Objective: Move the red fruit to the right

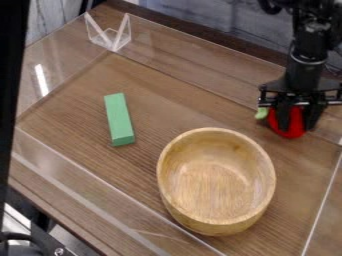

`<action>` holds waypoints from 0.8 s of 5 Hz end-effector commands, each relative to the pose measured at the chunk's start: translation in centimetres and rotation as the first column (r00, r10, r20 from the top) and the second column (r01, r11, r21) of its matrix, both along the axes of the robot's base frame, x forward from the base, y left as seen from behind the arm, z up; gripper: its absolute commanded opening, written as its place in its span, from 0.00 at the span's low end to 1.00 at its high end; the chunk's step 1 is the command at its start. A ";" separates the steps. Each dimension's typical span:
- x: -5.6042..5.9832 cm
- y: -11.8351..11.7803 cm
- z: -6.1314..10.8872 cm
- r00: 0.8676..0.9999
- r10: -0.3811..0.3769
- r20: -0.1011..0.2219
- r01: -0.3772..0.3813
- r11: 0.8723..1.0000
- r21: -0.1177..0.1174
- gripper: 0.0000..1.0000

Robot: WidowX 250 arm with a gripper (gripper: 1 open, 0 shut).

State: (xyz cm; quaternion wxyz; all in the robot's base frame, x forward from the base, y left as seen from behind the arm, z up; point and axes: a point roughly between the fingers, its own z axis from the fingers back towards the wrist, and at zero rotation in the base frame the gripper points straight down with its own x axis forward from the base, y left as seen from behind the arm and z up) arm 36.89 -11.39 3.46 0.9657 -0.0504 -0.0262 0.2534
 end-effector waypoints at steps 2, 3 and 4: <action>1.0 0.9 0.0 0.997 0.066 0.047 -0.067 0.997 0.031 0.00; 1.0 1.1 -0.5 0.995 0.086 0.050 -0.088 0.995 0.050 1.00; 1.0 1.6 0.3 0.995 0.086 0.058 -0.090 0.994 0.064 0.00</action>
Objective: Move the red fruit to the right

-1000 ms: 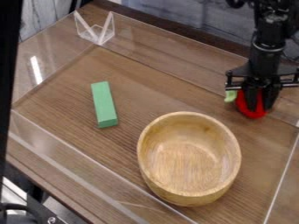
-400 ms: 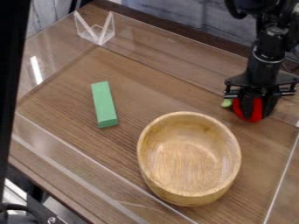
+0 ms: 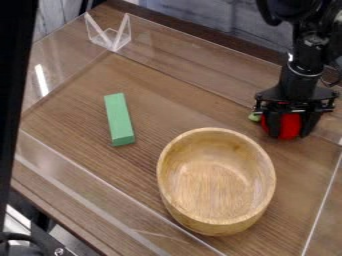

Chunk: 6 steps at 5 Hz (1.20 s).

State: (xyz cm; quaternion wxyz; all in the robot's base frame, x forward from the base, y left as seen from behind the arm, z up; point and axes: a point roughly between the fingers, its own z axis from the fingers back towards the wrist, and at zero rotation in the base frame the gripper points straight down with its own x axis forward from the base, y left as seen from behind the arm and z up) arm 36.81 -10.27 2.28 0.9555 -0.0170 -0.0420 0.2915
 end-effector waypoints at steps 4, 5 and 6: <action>1.8 2.8 2.3 0.997 -0.055 0.049 0.054 0.998 0.020 1.00; 1.8 2.6 2.8 0.997 -0.051 0.056 0.050 0.999 0.015 1.00; 1.9 2.9 4.7 0.995 -0.058 0.083 0.058 0.998 -0.007 1.00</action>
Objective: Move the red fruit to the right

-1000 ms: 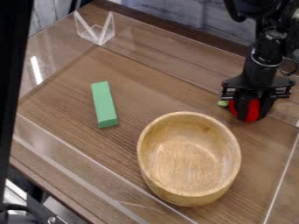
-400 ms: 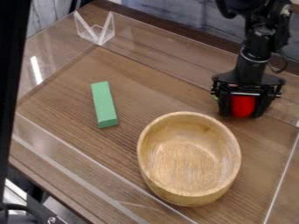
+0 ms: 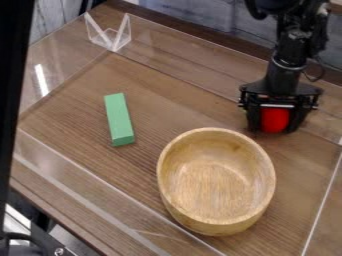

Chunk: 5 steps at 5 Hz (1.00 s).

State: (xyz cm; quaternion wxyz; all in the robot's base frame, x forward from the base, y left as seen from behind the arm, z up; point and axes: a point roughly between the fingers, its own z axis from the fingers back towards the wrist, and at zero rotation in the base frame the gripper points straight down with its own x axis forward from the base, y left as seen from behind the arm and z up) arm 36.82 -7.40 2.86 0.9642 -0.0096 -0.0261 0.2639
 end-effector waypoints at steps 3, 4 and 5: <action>1.1 0.6 6.6 0.989 -0.064 0.130 0.070 0.997 -0.043 0.00; 1.1 1.1 6.6 0.993 -0.013 0.118 0.017 0.999 -0.035 0.00; 1.2 0.9 6.6 0.994 -0.017 0.106 0.020 0.999 -0.028 0.00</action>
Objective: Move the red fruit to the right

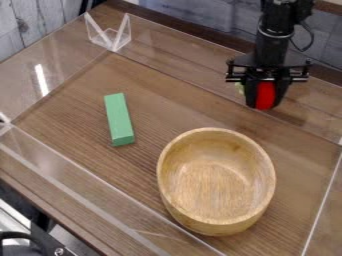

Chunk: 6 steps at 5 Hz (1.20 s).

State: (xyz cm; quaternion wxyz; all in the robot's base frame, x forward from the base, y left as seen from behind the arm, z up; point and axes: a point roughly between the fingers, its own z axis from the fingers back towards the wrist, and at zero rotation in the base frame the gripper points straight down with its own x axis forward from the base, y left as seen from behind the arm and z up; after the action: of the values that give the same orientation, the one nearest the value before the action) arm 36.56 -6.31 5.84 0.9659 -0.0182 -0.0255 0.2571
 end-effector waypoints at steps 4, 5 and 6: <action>1.3 -1.5 -0.4 0.997 0.052 0.063 -0.053 0.998 0.021 1.00; 1.9 -1.3 0.0 0.998 0.039 0.055 -0.041 0.999 0.020 1.00; 1.8 -1.5 1.3 0.997 0.059 0.051 -0.059 0.998 0.011 1.00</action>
State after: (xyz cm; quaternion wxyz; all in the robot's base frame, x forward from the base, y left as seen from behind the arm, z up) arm 36.88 -7.76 4.28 0.9586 0.0017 -0.0150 0.2843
